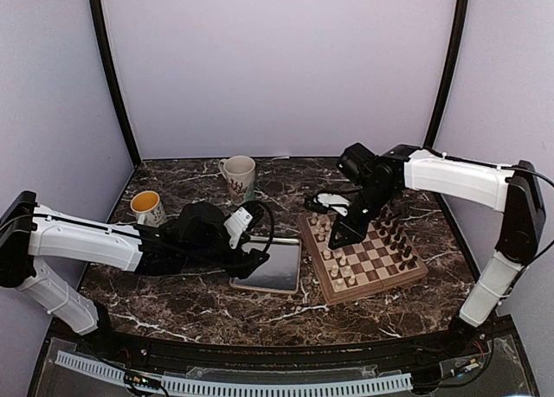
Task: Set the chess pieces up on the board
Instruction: Place the bishop on f1.
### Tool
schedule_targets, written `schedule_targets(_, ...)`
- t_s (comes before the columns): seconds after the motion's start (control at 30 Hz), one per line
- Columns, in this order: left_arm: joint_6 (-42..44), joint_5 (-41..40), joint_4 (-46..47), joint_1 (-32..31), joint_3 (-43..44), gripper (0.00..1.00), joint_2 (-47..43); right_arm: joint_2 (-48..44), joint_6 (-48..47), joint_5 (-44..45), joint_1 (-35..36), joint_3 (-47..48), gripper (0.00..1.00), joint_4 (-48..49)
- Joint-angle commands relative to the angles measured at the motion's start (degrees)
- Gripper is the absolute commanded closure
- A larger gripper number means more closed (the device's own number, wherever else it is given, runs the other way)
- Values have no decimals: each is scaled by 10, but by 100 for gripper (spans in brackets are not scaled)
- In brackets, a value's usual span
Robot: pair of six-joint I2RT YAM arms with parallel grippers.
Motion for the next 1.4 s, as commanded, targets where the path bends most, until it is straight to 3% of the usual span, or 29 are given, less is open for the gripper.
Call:
schedule_targets(0.0,-14,3,3,3,9,28,3,-4,-14,40,-2,-19,86,36)
schedule_targets(1.37,-30,26,24,3,2,28,29,55,-25,32,-1,-52,85,62)
